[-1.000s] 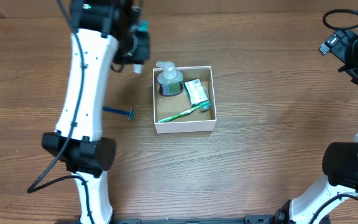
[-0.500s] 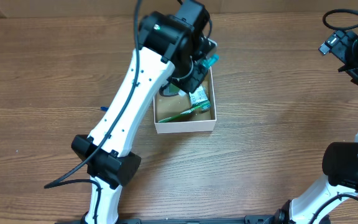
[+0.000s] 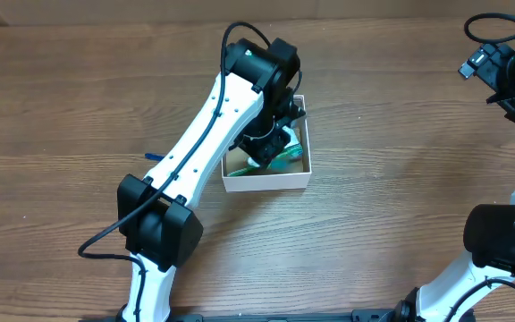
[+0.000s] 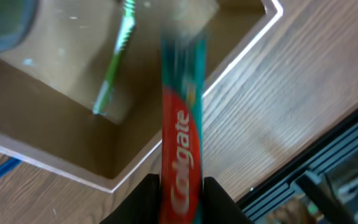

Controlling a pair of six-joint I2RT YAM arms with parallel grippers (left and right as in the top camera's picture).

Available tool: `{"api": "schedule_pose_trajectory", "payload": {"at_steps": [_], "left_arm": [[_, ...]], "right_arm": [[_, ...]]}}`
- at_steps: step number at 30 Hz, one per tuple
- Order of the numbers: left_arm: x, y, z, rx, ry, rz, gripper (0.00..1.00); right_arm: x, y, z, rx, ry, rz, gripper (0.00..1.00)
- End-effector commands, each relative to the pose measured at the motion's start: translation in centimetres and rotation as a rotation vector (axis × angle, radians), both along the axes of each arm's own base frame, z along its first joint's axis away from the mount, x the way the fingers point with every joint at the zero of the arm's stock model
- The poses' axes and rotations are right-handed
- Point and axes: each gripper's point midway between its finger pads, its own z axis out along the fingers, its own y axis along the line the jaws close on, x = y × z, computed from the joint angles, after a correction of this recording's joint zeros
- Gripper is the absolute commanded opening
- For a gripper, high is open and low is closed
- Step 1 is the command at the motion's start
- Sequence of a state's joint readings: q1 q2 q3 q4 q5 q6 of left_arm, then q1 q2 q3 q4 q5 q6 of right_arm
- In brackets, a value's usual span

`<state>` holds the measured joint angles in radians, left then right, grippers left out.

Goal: Pack container

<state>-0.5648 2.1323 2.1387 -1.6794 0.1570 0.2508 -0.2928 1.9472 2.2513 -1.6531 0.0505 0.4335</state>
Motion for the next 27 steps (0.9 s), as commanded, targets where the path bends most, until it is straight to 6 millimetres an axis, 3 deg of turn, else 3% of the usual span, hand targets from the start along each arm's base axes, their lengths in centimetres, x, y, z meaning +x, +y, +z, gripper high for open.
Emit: {"api": "schedule_pose_trajectory", "payload": {"at_steps": [1, 14, 22, 25, 27], "left_arm": [[0.3, 0.3, -0.8, -0.039, 0.009, -0.074, 0.26], [0.9, 0.2, -1.6, -0.134, 0.032, -0.092, 0.27], [0.6, -1.4, -1.1, -0.240, 0.050, -0.125, 0.26], [0.6, -1.7, -1.0, -0.255, 0.052, -0.120, 0.30], [0.8, -1.5, -0.8, -0.241, 0.048, -0.088, 0.39]], "right_arm": [[0.0, 0.2, 0.6, -0.001, -0.020, 0.000, 1.00], [0.0, 0.2, 0.6, -0.001, -0.020, 0.000, 1.00], [0.0, 0.2, 0.6, -0.001, -0.020, 0.000, 1.00], [0.0, 0.2, 0.6, -0.001, -0.020, 0.000, 1.00], [0.0, 0.2, 0.6, -0.001, -0.020, 0.000, 1.00]]}}
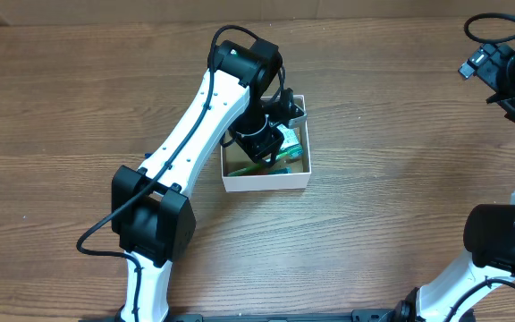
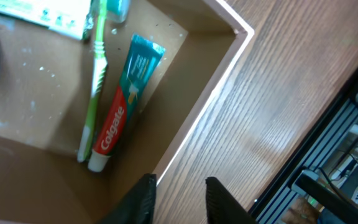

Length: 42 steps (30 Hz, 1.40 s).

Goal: Pack container

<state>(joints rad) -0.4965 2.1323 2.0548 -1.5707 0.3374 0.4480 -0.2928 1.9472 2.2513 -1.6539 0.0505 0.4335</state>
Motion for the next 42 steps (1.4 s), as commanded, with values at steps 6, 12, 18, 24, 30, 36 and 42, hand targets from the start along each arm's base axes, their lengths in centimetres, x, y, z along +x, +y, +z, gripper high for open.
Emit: {"api": "schedule_pose_trajectory", "payload": {"at_steps": [6, 12, 18, 24, 30, 36, 42], "left_arm": [[1.3, 3.3, 2.4, 0.125, -0.015, 0.223, 0.64], [3.6, 7.8, 7.0, 0.225, -0.190, 0.515, 1.00], [4.1, 14.1, 11.6, 0.221, -0.262, 0.976, 1.00], [4.0, 20.3, 11.9, 0.240, -0.182, 1.437, 0.96], [3.6, 23.0, 7.0, 0.334, -0.032, 1.730, 0.83], [3.6, 22.6, 1.6, 0.363, 0.051, 1.817, 0.82], [3.7, 21.4, -1.8, 0.321, 0.136, 1.868, 0.82]], "right_arm": [[0.1, 0.2, 0.6, -0.002, -0.021, 0.000, 1.00], [0.1, 0.2, 0.6, -0.002, -0.021, 0.000, 1.00], [0.1, 0.2, 0.6, -0.002, -0.021, 0.000, 1.00], [0.1, 0.2, 0.6, -0.001, -0.021, 0.000, 1.00], [0.1, 0.2, 0.6, -0.001, -0.021, 0.000, 1.00], [0.1, 0.2, 0.6, -0.002, -0.021, 0.000, 1.00], [0.1, 0.2, 0.6, -0.002, -0.021, 0.000, 1.00]]}}
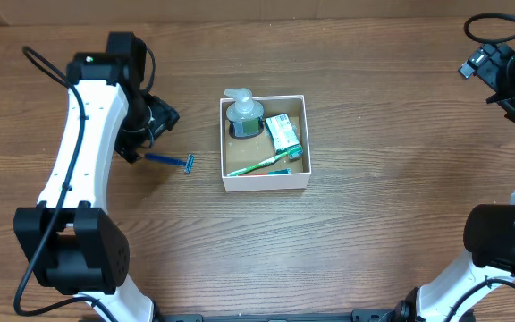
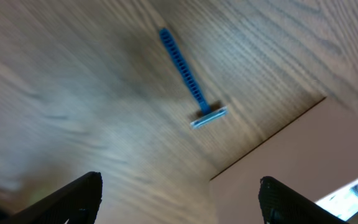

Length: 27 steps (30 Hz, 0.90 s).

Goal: Pack container

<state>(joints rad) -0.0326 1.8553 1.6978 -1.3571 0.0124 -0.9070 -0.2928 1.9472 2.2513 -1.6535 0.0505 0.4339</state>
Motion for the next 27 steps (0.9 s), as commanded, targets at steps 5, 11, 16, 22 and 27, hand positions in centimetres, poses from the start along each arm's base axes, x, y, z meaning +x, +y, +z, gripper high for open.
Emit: {"api": "schedule_pose_trajectory", "payload": {"at_steps": [5, 11, 16, 22, 27], "left_arm": [[-0.9, -1.0, -5.4, -0.065, 0.045, 0.154, 0.82], [-1.2, -0.9, -7.9, -0.066, 0.041, 0.229, 0.80], [-1.5, -0.2, -9.0, -0.026, 0.039, 0.314, 0.82], [-1.1, 0.4, -9.8, 0.004, 0.005, 0.351, 0.85], [-0.5, 0.1, -10.8, -0.018, -0.009, 0.338, 0.87]], "right_arm": [[0.0, 0.2, 0.6, -0.002, -0.021, 0.000, 1.00], [0.0, 0.2, 0.6, -0.002, -0.021, 0.000, 1.00], [0.0, 0.2, 0.6, -0.002, -0.021, 0.000, 1.00], [0.0, 0.2, 0.6, -0.002, -0.021, 0.000, 1.00], [0.0, 0.2, 0.6, -0.002, -0.021, 0.000, 1.00]]}}
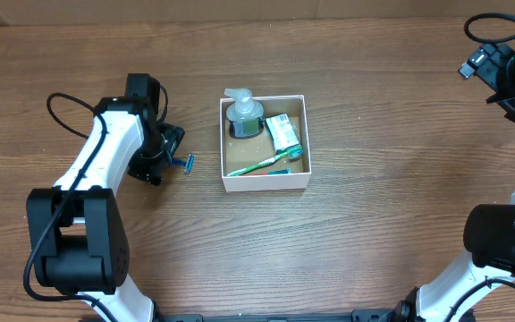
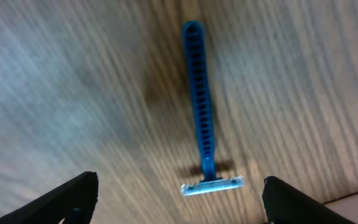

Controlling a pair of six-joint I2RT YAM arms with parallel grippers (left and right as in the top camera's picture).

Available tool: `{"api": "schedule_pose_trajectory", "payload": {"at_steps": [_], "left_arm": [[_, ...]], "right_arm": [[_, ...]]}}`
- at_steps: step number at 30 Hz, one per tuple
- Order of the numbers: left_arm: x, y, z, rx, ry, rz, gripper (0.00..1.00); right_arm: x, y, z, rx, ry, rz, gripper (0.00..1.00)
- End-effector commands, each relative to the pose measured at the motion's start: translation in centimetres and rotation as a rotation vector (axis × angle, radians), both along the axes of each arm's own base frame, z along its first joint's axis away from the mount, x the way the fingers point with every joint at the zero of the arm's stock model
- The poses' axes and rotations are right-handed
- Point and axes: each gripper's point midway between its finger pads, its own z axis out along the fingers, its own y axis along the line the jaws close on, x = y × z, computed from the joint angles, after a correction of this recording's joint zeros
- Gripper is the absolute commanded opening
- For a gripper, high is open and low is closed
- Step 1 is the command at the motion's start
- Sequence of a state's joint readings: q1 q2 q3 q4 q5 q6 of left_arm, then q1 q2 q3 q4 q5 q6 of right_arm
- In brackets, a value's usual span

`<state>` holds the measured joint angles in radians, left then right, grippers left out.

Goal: Pack container

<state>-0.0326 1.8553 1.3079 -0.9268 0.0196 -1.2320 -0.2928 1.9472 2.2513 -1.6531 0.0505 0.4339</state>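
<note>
A blue razor (image 2: 201, 112) lies flat on the wooden table, head end nearest the camera; overhead only its head (image 1: 188, 163) peeks out beside my left gripper (image 1: 161, 152). That gripper (image 2: 179, 198) hangs open just above the razor, one finger on each side of the head. To the right stands the white box (image 1: 265, 184) holding a soap pump bottle (image 1: 242, 114), a green-and-white packet (image 1: 282, 132), a green toothbrush (image 1: 259, 165) and the toothpaste tube (image 1: 282, 170). My right gripper (image 1: 508, 80) is at the far right top, its jaws not discernible.
The left arm's cable (image 1: 65, 103) loops out over the table to the left. The box's left wall (image 1: 222, 143) stands a short way right of the razor. Bare wood surrounds both.
My left gripper has come down and slightly right, from left of the razor to directly over it. In the wrist view the razor now looks larger and centred between the open fingers.
My left gripper held the toothpaste tube over the box. Then the tube lay in the box beside the toothbrush with the gripper open above. The arm then stood far left near the razor, and now hovers open over it.
</note>
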Motion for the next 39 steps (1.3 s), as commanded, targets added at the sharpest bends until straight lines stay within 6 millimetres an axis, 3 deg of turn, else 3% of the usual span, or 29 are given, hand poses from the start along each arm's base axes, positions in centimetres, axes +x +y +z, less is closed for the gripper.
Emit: {"api": "schedule_pose_trajectory", "payload": {"at_steps": [1, 9, 19, 27, 34, 36, 39], "left_arm": [[-0.2, 0.0, -1.4, 0.000, 0.022, -0.002, 0.87], [0.6, -0.1, -2.6, -0.002, 0.012, -0.053, 0.84], [-0.1, -0.9, -5.9, -0.044, 0.093, -0.090, 0.82], [-1.1, -1.0, -7.0, -0.048, 0.144, -0.218, 0.65], [-1.0, -0.6, -7.0, -0.024, 0.137, -0.314, 0.33], [-1.0, -0.4, -7.0, -0.011, 0.139, -0.313, 0.16], [-1.0, 0.0, -7.0, 0.012, 0.142, -0.313, 0.13]], "right_arm": [[0.0, 0.2, 0.6, -0.001, -0.020, 0.000, 1.00], [0.0, 0.2, 0.6, -0.001, -0.020, 0.000, 1.00], [0.0, 0.2, 0.6, -0.001, -0.020, 0.000, 1.00], [0.0, 0.2, 0.6, -0.001, -0.020, 0.000, 1.00], [0.0, 0.2, 0.6, -0.001, -0.020, 0.000, 1.00], [0.0, 0.2, 0.6, -0.001, -0.020, 0.000, 1.00], [0.0, 0.2, 0.6, -0.001, -0.020, 0.000, 1.00]]}}
